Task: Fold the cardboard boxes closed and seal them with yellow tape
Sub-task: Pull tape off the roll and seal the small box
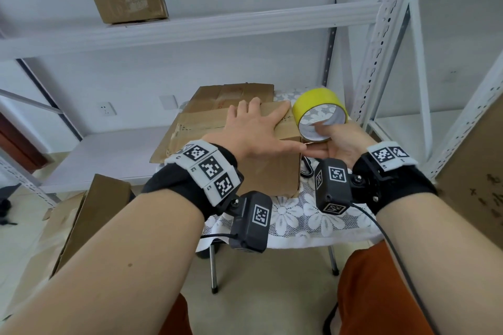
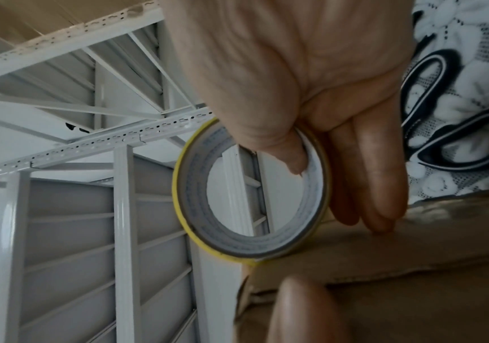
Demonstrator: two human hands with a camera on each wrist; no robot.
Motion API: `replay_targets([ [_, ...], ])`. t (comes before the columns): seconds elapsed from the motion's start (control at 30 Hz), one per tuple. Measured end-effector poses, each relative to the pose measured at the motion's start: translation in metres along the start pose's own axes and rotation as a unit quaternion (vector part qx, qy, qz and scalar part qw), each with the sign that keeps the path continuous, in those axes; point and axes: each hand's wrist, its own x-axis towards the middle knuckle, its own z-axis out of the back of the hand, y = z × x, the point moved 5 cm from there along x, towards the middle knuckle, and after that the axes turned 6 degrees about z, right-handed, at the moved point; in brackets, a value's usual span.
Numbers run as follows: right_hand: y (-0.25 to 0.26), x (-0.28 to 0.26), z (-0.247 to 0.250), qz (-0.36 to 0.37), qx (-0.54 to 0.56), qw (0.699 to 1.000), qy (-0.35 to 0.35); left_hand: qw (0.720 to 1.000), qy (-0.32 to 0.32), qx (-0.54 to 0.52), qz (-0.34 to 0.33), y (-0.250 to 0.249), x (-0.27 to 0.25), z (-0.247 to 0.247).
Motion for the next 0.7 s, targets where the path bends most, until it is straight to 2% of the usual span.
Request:
replay_targets([
  [0.3, -0.017, 0.002, -0.003, -0.057, 0.043, 0.997, -0.001, 1.000, 0.009, 0.004, 0.008, -0.003, -0.001, 0.001],
  [0.57, -0.037, 0.004, 0.002, -0.084, 0.072, 0.994, -0.010, 0.993, 0.056, -0.081, 0.068, -0.007, 0.000, 0.004],
  [0.7, -0.036, 0.007, 0.001, -0.077, 0.076, 0.994, -0.007, 0.992, 0.025, -0.069, 0.102, -0.010, 0.009, 0.006],
])
